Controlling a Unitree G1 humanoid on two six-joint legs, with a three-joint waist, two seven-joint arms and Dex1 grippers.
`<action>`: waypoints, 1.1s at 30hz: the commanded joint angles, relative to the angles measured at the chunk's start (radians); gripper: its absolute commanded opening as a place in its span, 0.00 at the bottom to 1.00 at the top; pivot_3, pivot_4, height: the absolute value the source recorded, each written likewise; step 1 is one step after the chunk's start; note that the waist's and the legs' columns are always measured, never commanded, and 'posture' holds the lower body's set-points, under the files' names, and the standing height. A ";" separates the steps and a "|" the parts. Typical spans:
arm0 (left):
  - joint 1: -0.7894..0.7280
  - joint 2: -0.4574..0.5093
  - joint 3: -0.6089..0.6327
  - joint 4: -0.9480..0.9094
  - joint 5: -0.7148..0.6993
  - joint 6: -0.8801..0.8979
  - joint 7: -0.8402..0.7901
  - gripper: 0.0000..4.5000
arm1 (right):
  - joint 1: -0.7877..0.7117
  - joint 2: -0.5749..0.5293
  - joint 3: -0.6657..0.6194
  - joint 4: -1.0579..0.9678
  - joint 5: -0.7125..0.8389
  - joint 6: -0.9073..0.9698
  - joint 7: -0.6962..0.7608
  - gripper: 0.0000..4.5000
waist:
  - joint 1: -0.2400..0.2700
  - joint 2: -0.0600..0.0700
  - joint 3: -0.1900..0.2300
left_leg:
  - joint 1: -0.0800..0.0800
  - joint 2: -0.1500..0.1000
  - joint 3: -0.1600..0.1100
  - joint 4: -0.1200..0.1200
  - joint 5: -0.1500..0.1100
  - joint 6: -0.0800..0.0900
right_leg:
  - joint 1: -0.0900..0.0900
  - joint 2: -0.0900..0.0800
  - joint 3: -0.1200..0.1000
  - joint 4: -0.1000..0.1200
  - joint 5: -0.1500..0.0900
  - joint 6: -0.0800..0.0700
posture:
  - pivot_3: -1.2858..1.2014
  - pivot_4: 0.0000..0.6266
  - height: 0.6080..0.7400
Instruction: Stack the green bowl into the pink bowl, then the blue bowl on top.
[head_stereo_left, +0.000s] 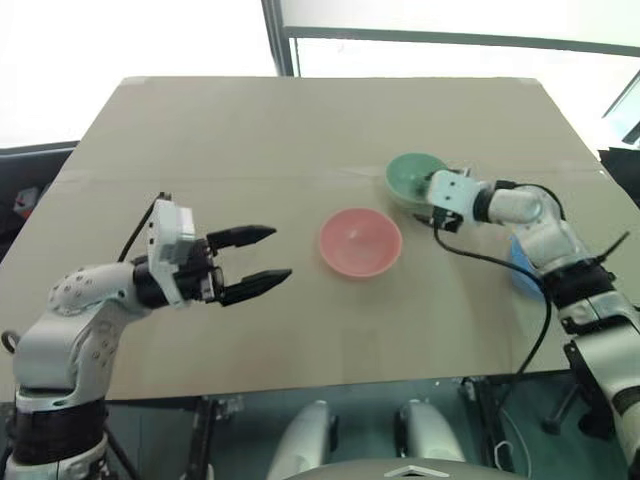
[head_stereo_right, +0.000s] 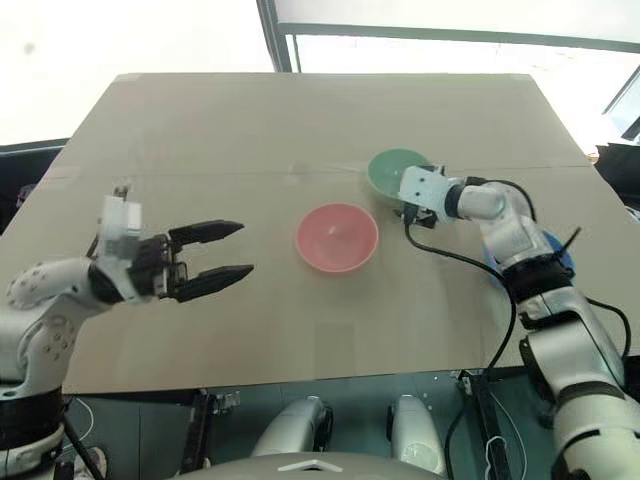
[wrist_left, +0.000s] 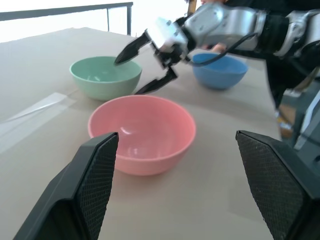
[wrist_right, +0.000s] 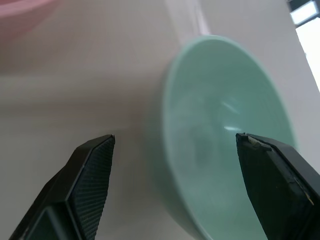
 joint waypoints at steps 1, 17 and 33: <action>0.047 -0.003 0.055 -0.082 -0.027 -0.014 0.068 1.00 | -0.083 0.011 -0.003 0.122 -0.029 -0.080 0.007 0.73 | -0.003 0.001 0.000 | 0.000 0.000 0.000 0.000 0.000 0.000 | 0.000 0.000 0.000 0.000 0.000 0.000 | 0.52 0.24 1.00; 0.077 -0.086 -0.051 -0.106 0.031 -0.148 0.190 1.00 | -0.101 -0.011 -0.088 0.050 0.016 -0.124 0.024 0.01 | -0.008 0.001 0.001 | 0.001 0.001 0.003 -0.001 0.000 -0.001 | 0.000 0.001 0.001 0.000 0.000 0.000 | 0.52 0.24 1.00; 0.002 -0.089 -0.114 0.079 0.103 -0.251 0.171 1.00 | 0.239 -0.019 -0.061 -0.979 0.320 0.591 0.238 0.01 | -0.002 0.001 0.000 | 0.001 0.001 0.003 -0.002 0.000 -0.001 | 0.000 0.000 0.002 0.000 0.000 0.000 | 0.52 0.24 1.00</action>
